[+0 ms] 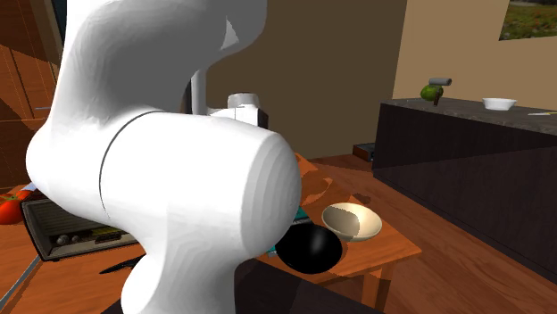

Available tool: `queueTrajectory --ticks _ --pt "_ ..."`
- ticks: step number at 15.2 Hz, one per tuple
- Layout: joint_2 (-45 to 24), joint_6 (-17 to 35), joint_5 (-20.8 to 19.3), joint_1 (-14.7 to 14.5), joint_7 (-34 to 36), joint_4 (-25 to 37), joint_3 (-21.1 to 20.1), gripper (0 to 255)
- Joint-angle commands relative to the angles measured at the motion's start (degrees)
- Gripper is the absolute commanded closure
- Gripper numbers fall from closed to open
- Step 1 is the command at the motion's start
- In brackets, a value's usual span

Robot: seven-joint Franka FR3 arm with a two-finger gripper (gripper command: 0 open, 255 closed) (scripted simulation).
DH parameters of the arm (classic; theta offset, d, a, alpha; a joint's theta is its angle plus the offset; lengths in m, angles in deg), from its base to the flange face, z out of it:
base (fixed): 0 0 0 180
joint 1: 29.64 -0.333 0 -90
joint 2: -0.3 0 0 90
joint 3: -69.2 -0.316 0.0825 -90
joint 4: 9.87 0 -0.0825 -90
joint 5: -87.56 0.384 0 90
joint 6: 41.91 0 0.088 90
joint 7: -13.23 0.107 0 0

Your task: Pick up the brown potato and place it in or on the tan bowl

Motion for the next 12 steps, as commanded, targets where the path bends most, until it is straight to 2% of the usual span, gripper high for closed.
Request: queueTrajectory --ticks 1,9,10,12 --pt "2.05 -1.68 1.85 0.39 -1.36 -0.24 -0.82 255" --pt "9.81 -8.51 7.98 0.63 -5.98 -0.57 -2.31 255" --pt "10.44 -9.12 8.41 0.58 -6.3 -0.55 -2.34 255" --pt "8.98 -9.44 6.97 2.32 -8.59 1.27 -0.56 255"
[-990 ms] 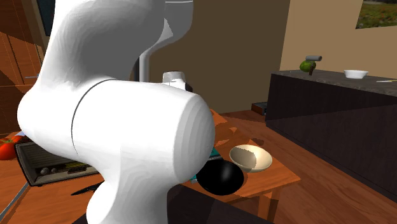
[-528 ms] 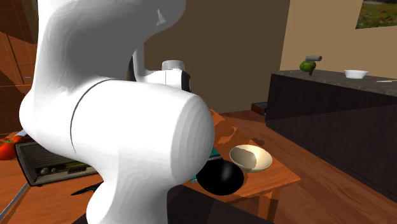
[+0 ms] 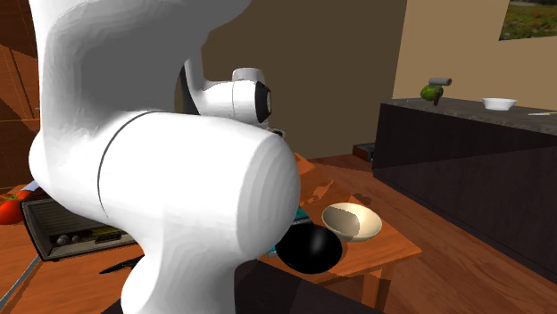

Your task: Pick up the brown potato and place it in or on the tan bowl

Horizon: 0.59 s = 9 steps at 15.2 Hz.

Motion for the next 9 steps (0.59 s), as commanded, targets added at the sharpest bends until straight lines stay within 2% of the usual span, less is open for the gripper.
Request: queueTrajectory --ticks 1,9 --pt "-1.5 -0.27 -1.31 1.6 -2.12 1.81 1.6 255" --pt "-8.95 -2.69 -4.86 7.41 -10.93 12.14 7.3 255"
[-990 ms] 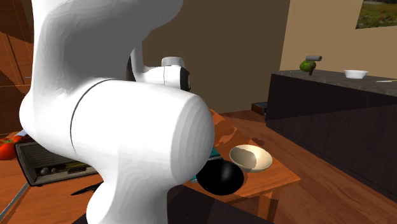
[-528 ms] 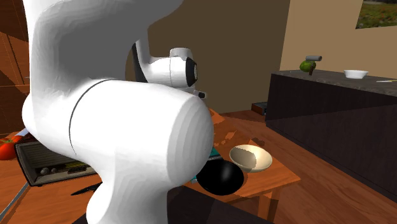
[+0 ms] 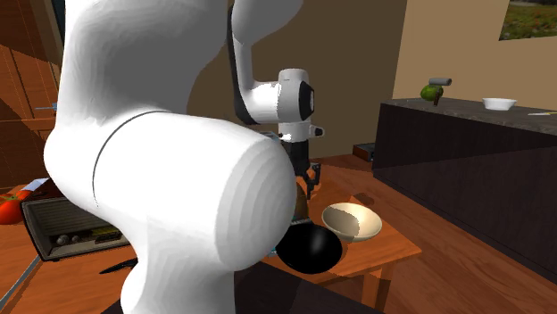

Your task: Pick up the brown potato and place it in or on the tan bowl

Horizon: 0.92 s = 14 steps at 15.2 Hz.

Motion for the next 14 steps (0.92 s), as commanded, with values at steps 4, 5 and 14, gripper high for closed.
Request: queueTrajectory --ticks 4,5,14 --pt "-4.88 -2.34 -0.88 3.15 -5.46 7.61 2.62 255" --pt "-6.04 -2.88 -0.99 3.74 -6.5 9.39 3.06 255" --pt "-17.25 -8.91 -0.96 8.39 -14.98 27.41 5.86 255"
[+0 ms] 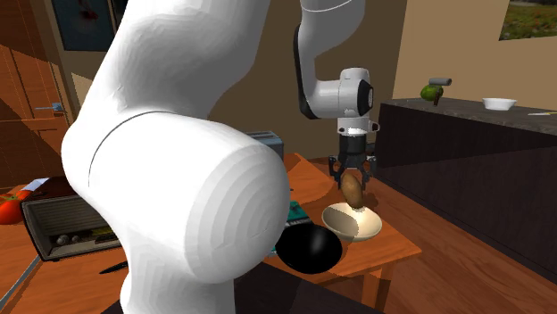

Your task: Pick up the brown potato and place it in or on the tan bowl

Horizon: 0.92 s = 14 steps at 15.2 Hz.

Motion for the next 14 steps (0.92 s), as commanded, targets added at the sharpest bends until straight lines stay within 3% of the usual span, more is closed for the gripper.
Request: queueTrajectory --ticks 1,14 --pt "-1.68 -0.1 -0.09 0.34 -0.62 1.82 0.24 255" --pt "-9.14 6.55 -1.58 -0.25 0.9 2.56 1.2 255"
